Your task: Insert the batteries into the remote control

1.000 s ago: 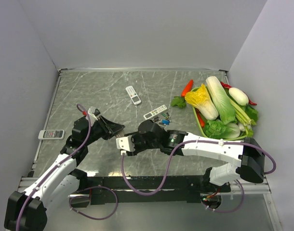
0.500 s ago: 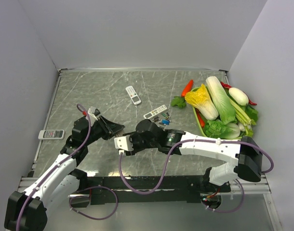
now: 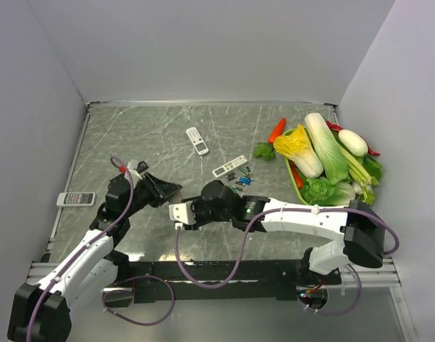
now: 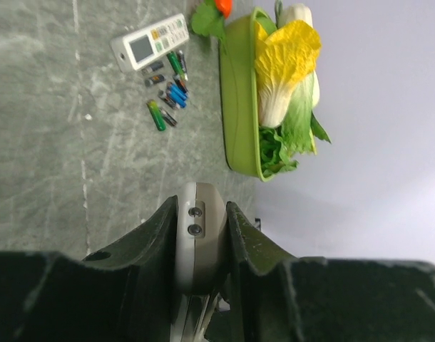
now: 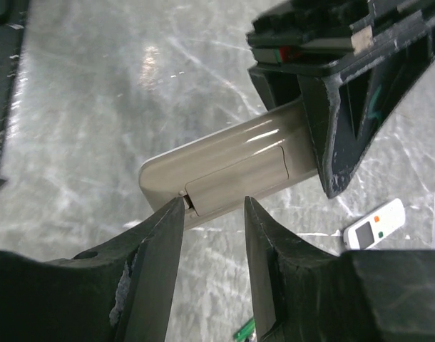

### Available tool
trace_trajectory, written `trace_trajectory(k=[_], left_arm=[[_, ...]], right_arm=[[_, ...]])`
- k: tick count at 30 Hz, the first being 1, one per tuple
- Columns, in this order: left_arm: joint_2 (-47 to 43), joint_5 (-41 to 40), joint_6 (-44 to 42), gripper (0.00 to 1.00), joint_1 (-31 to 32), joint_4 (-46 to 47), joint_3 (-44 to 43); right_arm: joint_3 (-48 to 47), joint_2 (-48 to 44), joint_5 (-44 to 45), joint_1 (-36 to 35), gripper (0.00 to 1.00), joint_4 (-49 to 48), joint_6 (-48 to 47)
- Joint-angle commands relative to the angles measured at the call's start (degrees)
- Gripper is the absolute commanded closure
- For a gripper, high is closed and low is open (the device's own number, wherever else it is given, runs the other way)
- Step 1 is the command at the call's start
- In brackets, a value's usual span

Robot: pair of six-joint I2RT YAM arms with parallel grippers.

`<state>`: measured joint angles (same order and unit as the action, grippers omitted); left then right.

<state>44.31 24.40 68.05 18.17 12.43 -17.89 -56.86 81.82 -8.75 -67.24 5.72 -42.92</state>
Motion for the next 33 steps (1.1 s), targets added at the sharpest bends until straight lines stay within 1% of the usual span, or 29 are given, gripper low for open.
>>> trace_trajectory(k=[1, 4, 10, 14, 20, 22, 25, 27, 30, 33], left_arm=[[-2.8, 5.4, 7.1, 0.99, 1.1, 7.2, -1.6], [-2.5, 5.3, 6.9, 0.99, 1.9, 7.0, -1.6], [-0.5, 3.4, 6.5, 0.99, 4.8, 7.3, -1.9], [0.2, 2.2, 4.2, 0.99, 5.7, 5.0, -3.0], [1.3, 1.0, 0.7, 0.99, 6.3, 0.1, -4.9], [0.9, -0.7, -0.3, 0.99, 6.3, -2.6, -5.7], [-0.8, -4.6, -4.1, 0.99, 6.3, -7.1, -6.8], [-1.9, -7.9, -5.5, 0.99, 6.3, -8.2, -7.1], [-2.1, -8.8, -7.1, 0.99, 6.2, -7.2, -6.5], [-1.7, -7.9, -7.3, 0.99, 6.2, -4.5, -5.3]], right_arm=[[6.5, 0.4, 5.1, 0.3, 0.55, -18.3, -0.9], [7.4, 0.2, 7.7, 0.2, 0.56, -23.9, -2.7], [8.3, -1.4, 7.6, -0.1, 0.59, -31.8, -4.1], [7.9, -1.4, 7.9, -0.4, 0.59, -34.4, -5.9], [6.8, -0.6, 8.6, -0.3, 0.6, -35.5, -8.3], [6.5, -0.5, 8.7, -0.3, 0.6, -35.1, -8.7], [5.9, -2.3, 8.7, -0.2, 0.59, -31.0, -7.9], [4.9, -4.6, 7.0, 0.0, 0.58, -24.6, -5.8], [4.0, -7.5, 4.8, 0.4, 0.55, -16.9, -1.7], [4.7, -10.4, 2.4, 1.1, 0.52, -12.4, 2.0]])
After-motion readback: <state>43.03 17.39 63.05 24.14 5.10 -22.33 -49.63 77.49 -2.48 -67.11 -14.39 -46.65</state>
